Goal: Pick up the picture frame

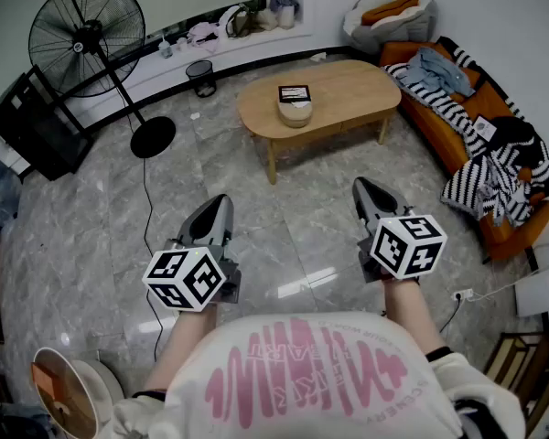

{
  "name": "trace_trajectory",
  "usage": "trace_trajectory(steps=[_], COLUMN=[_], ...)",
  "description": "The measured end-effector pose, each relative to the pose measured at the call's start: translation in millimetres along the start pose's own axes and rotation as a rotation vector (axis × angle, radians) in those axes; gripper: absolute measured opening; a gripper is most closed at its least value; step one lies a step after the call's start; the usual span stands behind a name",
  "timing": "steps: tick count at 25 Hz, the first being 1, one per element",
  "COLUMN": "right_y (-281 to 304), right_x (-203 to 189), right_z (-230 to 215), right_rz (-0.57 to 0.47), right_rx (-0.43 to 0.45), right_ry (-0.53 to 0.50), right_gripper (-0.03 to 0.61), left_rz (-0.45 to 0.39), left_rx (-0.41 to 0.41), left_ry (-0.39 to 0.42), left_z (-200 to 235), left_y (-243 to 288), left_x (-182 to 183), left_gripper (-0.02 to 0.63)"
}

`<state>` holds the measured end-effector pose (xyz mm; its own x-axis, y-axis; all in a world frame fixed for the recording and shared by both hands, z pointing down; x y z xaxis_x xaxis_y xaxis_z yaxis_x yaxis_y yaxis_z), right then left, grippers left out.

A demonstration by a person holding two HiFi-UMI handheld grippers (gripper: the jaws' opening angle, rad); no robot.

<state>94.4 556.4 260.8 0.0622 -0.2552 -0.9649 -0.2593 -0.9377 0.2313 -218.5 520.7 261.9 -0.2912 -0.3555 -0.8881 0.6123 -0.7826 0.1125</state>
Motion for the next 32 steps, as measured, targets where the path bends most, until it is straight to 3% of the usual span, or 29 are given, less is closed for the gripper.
trace_trajectory(steps=[7, 13, 20, 26, 32], right_y=[8.5, 24.7, 70.6, 139.8, 215.8], right_x=[-3.6, -17.2, -30.2, -3.9, 31.7], right_z=[-6.0, -15.2, -34.3, -58.2, -69.6], right_rz=[0.005, 0.038, 0.112, 0.119, 0.08], right_rx=[0.024, 0.012, -0.043, -0.085, -0.102], right_ry=[-0.015, 0.025, 0.033, 0.058, 0.075], right_gripper=[0.005, 0.005, 0.005, 0.006, 0.006], left_rz=[-0.017, 0.036, 0.1, 0.132, 0.089], left_rx=[0.023, 0.065, 0.048, -0.019, -0.081], left_ry=[-0.005, -0.009, -0.051, -0.043, -0.019], left_z=[-0.2, 15.8, 54.7, 89.1, 126.1], left_y=[1.7, 6.6, 61.8, 150.7, 225.4], left_x=[-0.9, -12.1, -19.4, 20.5, 79.9], left_gripper=[0.005, 0.005, 0.005, 0.005, 0.005])
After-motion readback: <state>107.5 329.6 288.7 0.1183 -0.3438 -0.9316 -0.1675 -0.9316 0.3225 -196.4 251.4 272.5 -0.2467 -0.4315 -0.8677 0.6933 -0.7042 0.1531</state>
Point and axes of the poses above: the fingertips, and each gripper's own axes: y forward along the fingers, z to its left, x out of its top, the point moved 8 cm from there along -y, backward along the fingers, and after that the axes turned 6 degrees about -y, right-handed, at the moved point
